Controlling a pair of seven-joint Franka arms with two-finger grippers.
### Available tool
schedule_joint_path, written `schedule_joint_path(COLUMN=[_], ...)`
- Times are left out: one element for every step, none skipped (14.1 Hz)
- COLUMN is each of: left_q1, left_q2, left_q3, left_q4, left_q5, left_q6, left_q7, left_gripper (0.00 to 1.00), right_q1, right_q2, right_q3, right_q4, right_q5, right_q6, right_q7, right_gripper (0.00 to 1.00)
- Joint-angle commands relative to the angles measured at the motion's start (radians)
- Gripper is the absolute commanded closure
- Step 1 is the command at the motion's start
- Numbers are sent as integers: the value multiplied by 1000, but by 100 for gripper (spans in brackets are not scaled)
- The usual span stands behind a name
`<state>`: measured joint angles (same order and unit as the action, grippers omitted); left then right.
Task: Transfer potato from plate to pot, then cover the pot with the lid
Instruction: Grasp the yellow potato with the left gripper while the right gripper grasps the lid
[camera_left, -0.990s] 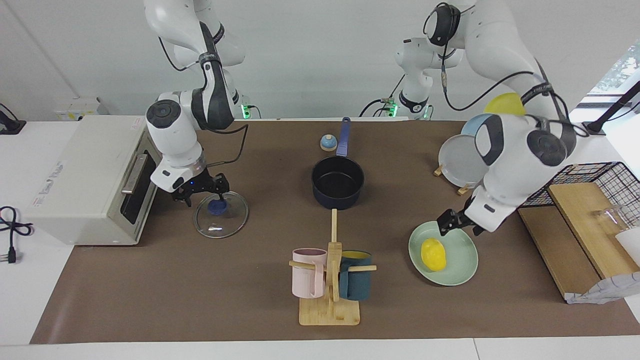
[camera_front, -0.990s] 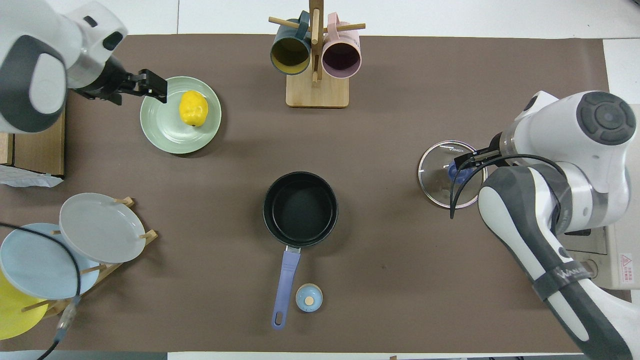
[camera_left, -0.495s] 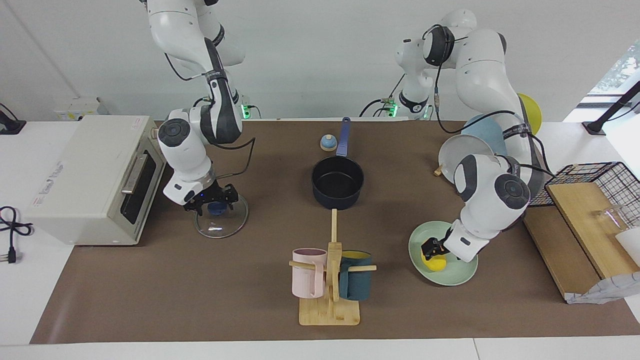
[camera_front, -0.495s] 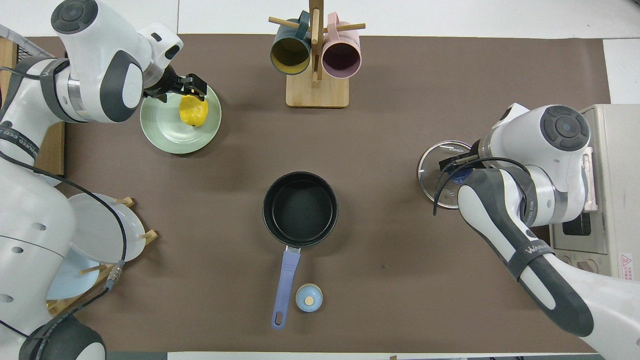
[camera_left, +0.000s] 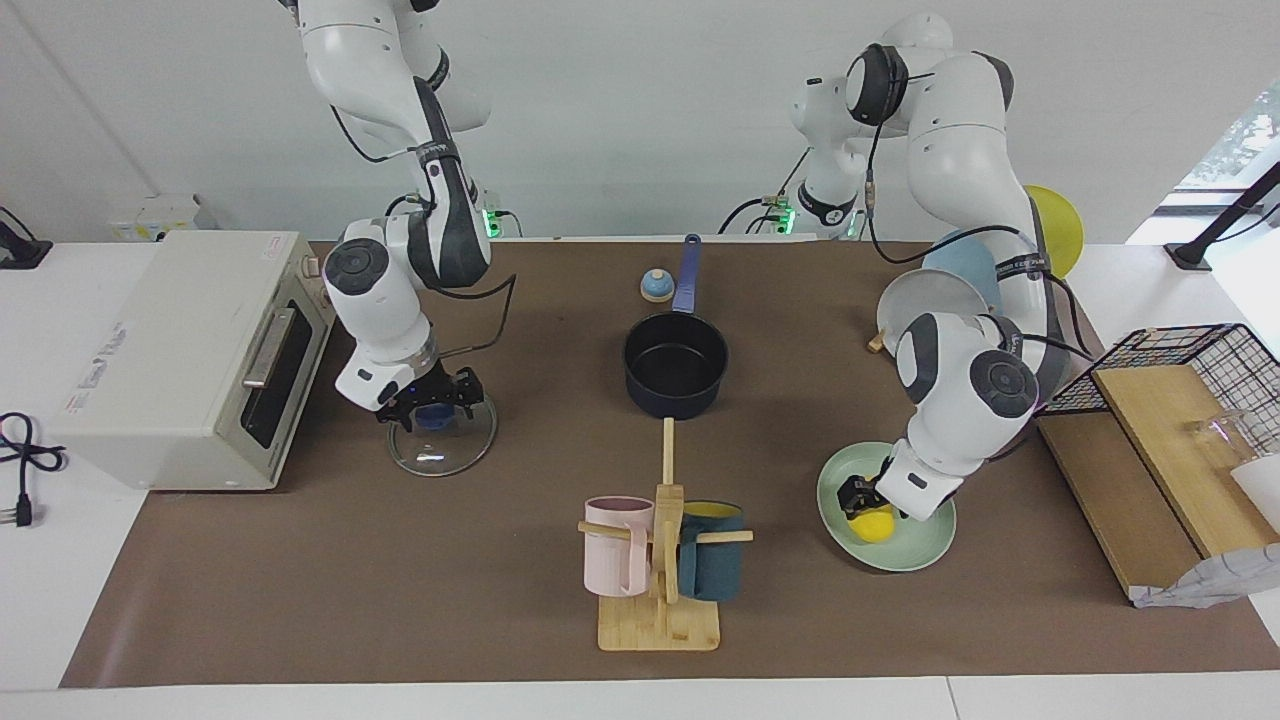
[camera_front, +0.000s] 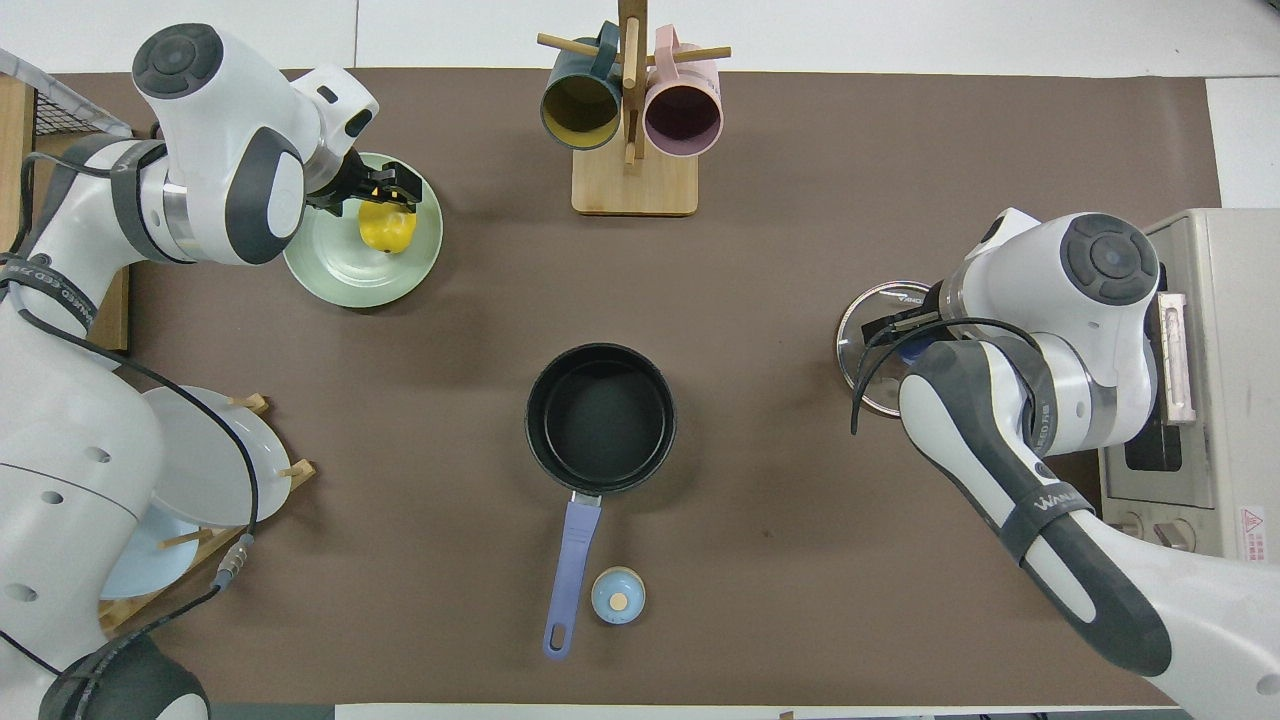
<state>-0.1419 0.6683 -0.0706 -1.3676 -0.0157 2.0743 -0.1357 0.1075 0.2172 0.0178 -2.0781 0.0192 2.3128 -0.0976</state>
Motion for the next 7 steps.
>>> schedule_joint_path(left_q1=[-16, -16, -19, -19, -19, -22, -39], left_q2=[-39, -38, -41, -68, -113, -174, -224], left_q3=[17, 15, 17, 9, 6, 6, 6], left_q4=[-45, -45, -42, -24, -21, -25, -33], left_q5=[17, 20, 13, 8, -3, -24, -30], left_q6=[24, 26, 11, -3, -50, -96, -133], left_q7=[-15, -18, -21, -21, -24, -37, -74], left_gripper=[100, 100, 100, 100, 100, 100, 100], right_q1=[-11, -11, -11, -12, -12, -12, -12], right_q2=[-6, -6, -7, -7, -7, -7, -6], right_q3=[4, 4, 4, 4, 4, 4, 4], right_q4=[-25, -25, -25, -23, -23, -20, -14], right_q5=[15, 15, 13, 13, 13, 13, 11], right_q6=[11, 2, -1, -4, -9, -12, -22], right_q7=[-36, -37, -39, -44, -48, -48, -50], right_gripper=[8, 15, 26, 38, 51, 64, 76])
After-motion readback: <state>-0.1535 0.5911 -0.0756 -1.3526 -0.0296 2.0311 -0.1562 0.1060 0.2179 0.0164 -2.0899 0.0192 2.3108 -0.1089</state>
